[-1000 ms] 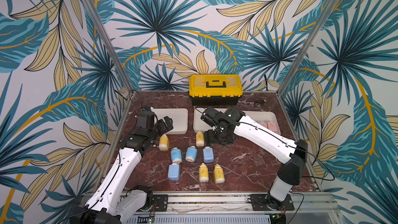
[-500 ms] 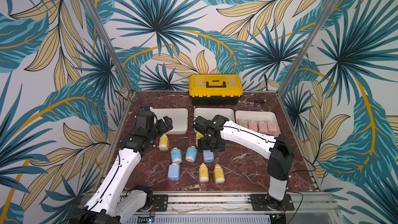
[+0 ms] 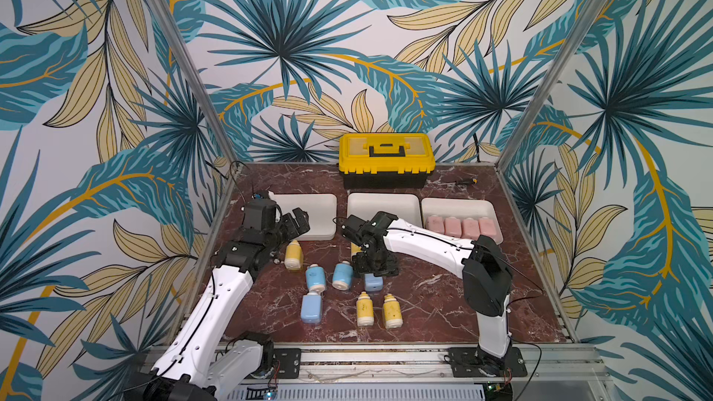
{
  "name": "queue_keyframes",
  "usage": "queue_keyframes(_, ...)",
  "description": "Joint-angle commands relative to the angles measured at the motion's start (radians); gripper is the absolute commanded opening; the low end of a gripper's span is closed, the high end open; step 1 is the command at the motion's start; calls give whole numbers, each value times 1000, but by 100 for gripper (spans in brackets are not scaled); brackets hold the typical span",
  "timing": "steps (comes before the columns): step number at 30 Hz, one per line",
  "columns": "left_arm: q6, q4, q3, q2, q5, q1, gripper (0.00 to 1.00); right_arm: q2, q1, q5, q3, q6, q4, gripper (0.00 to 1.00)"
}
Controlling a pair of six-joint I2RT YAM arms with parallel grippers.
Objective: Place the pencil sharpeners by color into the storage box
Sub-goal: Pick up the pencil sharpener from the center of the board.
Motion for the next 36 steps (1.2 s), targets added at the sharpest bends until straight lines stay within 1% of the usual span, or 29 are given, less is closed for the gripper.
queue_keyframes(1, 6, 3, -7, 3, -7, 7, 99, 32, -11, -19, -20, -8, 26, 84)
queue_keyframes(7, 7, 3, -3, 1, -13, 7, 99, 57, -23, -52, -42, -12, 71, 82)
queue_keyframes(10, 7, 4, -4, 2, -13, 7, 99, 68, -26, -61, -47, -15, 83, 78)
queue_keyframes(16, 10, 3, -4, 2, -14, 7, 99, 74, -29, -79, -83, -5, 122, 66)
queue_keyframes(23, 17, 3, 1, -4, -13, 7, 99, 76, -29, -85, -104, 0, 135, 59)
queue_keyframes(27, 18, 3, 1, -7, -11, 7, 99, 73, -30, -74, -105, -2, 124, 52)
queue_keyframes(32, 20, 3, 1, -10, -11, 7, 99, 42, -35, -57, -119, -5, 112, 46)
queue_keyframes(36, 20, 4, 1, -8, -10, 7, 99, 4, -42, -42, -135, -6, 101, 43)
